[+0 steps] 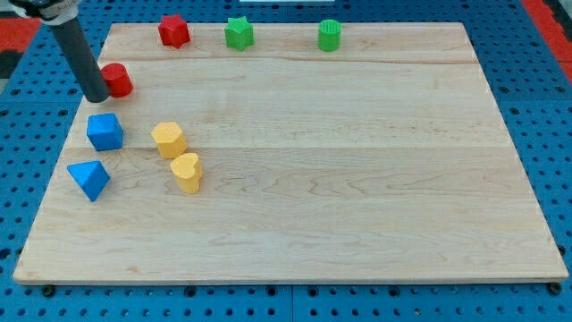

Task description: Place the red circle below the green star

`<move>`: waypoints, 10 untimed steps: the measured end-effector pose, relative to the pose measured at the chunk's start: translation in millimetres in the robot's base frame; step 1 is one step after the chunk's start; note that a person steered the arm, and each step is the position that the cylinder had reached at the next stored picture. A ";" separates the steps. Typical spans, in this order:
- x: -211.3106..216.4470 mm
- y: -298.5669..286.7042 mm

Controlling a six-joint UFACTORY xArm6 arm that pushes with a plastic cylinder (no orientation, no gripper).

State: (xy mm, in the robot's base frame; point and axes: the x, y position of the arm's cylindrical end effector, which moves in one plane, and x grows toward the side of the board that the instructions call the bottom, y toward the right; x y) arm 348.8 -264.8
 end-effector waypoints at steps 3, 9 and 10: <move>-23.5 14.9; -58.6 118.3; -70.0 134.0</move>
